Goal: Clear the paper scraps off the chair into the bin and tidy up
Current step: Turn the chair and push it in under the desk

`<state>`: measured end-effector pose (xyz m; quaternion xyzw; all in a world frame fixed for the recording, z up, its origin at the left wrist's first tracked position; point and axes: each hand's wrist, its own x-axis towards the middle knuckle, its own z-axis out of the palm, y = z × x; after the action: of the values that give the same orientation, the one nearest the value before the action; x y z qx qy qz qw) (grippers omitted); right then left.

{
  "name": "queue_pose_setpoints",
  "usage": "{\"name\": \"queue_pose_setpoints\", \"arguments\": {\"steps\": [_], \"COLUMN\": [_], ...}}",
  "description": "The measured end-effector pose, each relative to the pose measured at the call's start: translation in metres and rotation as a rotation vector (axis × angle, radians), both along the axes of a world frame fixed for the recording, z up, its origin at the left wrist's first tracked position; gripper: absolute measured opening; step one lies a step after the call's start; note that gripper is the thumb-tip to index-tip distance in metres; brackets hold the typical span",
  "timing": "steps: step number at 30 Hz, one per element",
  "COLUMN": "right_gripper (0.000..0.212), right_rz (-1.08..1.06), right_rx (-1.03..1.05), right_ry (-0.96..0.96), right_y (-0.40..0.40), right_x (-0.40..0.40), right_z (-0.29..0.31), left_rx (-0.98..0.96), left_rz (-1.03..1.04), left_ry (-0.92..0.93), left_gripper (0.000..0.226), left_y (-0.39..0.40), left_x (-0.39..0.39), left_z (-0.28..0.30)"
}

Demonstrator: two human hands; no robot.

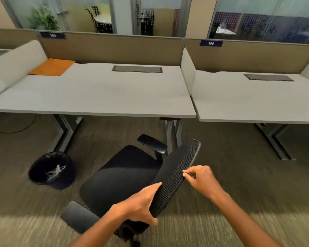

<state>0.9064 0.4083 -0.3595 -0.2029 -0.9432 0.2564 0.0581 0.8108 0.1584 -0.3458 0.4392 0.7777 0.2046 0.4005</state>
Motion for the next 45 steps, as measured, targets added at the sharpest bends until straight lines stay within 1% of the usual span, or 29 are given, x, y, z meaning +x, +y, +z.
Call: {"name": "queue_pose_setpoints", "arguments": {"steps": [3,5,7,9,11,12,14,17,19,21,23,26,33,37,41,45], "right_gripper": [0.022,0.021,0.026,0.039,0.054,0.059,0.07,0.078,0.077,0.071,0.068,0.061,0.057,0.053,0.042,0.038], "right_rz": [0.173,0.249,0.282,0.318,0.386,0.436,0.527,0.54,0.5,0.462,0.422,0.375,0.29,0.253,0.239,0.202], "right_rx": [0.061,0.151,0.22,0.246,0.234,0.23,0.253,0.319,0.361,0.382,0.386,0.429,0.432,0.419,0.396,0.368], "right_ry": [-0.016,0.026,0.09,0.11,0.054,0.001,-0.078,-0.047,-0.024,0.001,0.034,0.101,0.071,0.063,0.024,0.013], "right_y": [-0.035,-0.059,-0.078,-0.095,-0.11,-0.119,-0.137,-0.158,-0.172,-0.186,-0.196,-0.206,-0.224,-0.234,-0.241,-0.244], "right_x": [-0.001,-0.006,-0.014,-0.027,-0.042,-0.05,-0.064,-0.076,-0.077,-0.073,-0.069,-0.063,-0.059,-0.066,-0.077,-0.094], "right_z": [0.001,0.002,-0.001,-0.006,-0.009,-0.008,-0.01,-0.015,-0.021,-0.026,-0.031,-0.034,-0.038,-0.037,-0.038,-0.041], "left_rx": [-0.1,-0.167,-0.216,-0.217,-0.163,-0.128,-0.085,-0.008,0.03,0.002,-0.018,-0.016,0.01,0.033,0.054,0.063], "left_rz": [-0.057,-0.073,-0.069,0.005,0.164,0.268,0.429,0.567,0.612,0.637,0.662,0.639,0.587,0.577,0.563,0.525], "left_ry": [-0.008,0.007,0.022,0.03,0.074,0.125,0.298,0.565,0.699,0.799,0.855,0.903,0.925,0.939,0.947,0.949], "left_gripper": [0.115,0.117,0.113,0.104,0.096,0.091,0.081,0.071,0.068,0.064,0.061,0.056,0.043,0.041,0.041,0.044], "left_y": [-0.051,-0.084,-0.113,-0.139,-0.16,-0.17,-0.188,-0.206,-0.217,-0.228,-0.236,-0.244,-0.253,-0.26,-0.265,-0.265], "left_x": [-0.02,-0.028,-0.028,-0.023,-0.016,-0.013,-0.009,-0.008,-0.01,-0.012,-0.016,-0.024,-0.051,-0.068,-0.089,-0.116], "left_z": [-0.003,-0.008,-0.009,-0.005,-0.004,-0.005,-0.011,-0.022,-0.03,-0.037,-0.041,-0.041,-0.042,-0.041,-0.041,-0.042]}}
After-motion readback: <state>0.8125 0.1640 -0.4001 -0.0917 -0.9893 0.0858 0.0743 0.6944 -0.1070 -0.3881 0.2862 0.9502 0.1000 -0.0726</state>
